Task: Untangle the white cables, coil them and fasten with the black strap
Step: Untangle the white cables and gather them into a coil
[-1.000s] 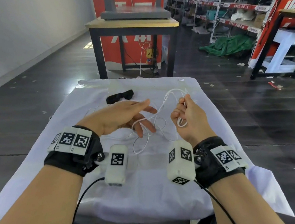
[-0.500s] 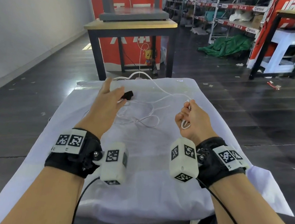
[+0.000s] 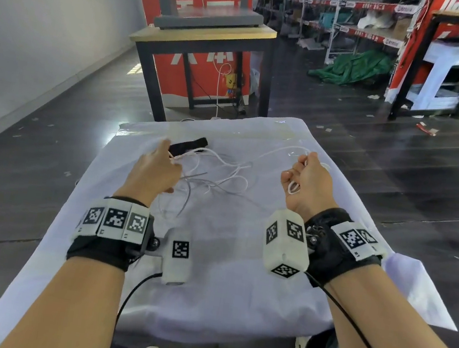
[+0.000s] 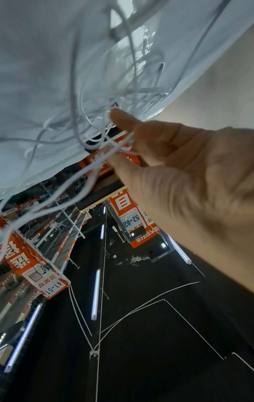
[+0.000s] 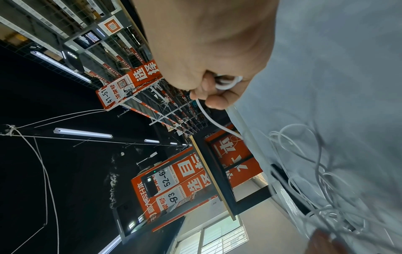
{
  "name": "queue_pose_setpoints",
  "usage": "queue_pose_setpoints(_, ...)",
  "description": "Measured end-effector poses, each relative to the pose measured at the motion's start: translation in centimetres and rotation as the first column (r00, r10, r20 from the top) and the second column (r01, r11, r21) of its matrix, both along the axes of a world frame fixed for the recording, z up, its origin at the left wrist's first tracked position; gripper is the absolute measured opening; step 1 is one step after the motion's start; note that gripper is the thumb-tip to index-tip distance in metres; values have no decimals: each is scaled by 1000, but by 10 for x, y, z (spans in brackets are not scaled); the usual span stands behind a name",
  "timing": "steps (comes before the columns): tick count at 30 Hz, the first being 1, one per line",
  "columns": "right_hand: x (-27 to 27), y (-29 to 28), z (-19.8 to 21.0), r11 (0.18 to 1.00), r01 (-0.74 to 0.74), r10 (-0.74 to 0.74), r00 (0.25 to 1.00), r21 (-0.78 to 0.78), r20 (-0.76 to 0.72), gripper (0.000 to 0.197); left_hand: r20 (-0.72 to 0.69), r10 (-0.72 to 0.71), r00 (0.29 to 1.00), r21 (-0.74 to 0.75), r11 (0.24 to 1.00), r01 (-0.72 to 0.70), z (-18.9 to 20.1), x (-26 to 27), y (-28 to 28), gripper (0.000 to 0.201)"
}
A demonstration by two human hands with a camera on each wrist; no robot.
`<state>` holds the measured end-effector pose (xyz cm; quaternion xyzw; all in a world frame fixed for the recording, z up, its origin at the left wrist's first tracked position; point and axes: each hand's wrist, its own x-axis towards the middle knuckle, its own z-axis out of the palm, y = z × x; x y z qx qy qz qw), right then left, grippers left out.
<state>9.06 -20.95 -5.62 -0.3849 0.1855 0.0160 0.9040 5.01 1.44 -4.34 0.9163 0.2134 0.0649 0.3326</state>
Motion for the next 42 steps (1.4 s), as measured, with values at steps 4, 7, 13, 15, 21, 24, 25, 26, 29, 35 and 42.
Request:
queue_pose_setpoints(4, 0, 0, -1, 1000, -16, 16, 1000, -24, 8, 38, 14, -143, 990, -95, 985, 144, 2, -6, -2, 23)
queue_pose_setpoints(7, 1, 2, -2, 999, -42, 42, 999, -17, 12, 39, 121, -127, 984, -164, 976, 146, 9, -5, -7, 16)
queue_pose_setpoints(13, -3, 5, 0, 987, -135, 138, 990, -82, 31, 37, 164, -225, 960, 282, 944, 173, 6, 0, -14, 29)
queue_pose_setpoints(15, -5, 8, 2, 977, -179, 185, 982, -113, 40, 36, 180, -299, 937, 267, 932, 246, 2, 2, -23, 29)
queue_pose_setpoints(21, -9, 10, 6, 946, -273, 290, 954, -177, 81, 36, 97, -492, 865, 307, 842, 444, -12, 5, -42, 35)
queue_pose_setpoints(24, -11, 11, 7, 937, -288, 311, 946, -200, 95, 35, 100, -532, 841, 349, 810, 471, -13, 6, -46, 25)
queue_pose_setpoints(25, -10, 11, 7, 937, -280, 304, 948, -208, 93, 35, 114, -523, 845, 347, 818, 459, -12, 6, -46, 22)
queue_pose_setpoints(26, -10, 11, 7, 940, -265, 289, 953, -216, 88, 35, 139, -508, 850, 336, 832, 442, -12, 5, -45, 20)
queue_pose_setpoints(29, -6, 9, 4, 955, -179, 198, 979, -237, 57, 35, 235, -483, 843, 299, 861, 410, -8, 3, -41, 20)
queue_pose_setpoints(35, 0, 9, 1, 956, -40, 86, 985, -289, 148, 34, 246, -581, 775, 364, 797, 482, 1, 1, -44, 18)
queue_pose_setpoints(42, -5, 11, 2, 887, -181, 306, 919, -425, 248, 34, 122, -612, 782, 349, 764, 543, 4, -2, -42, 15)
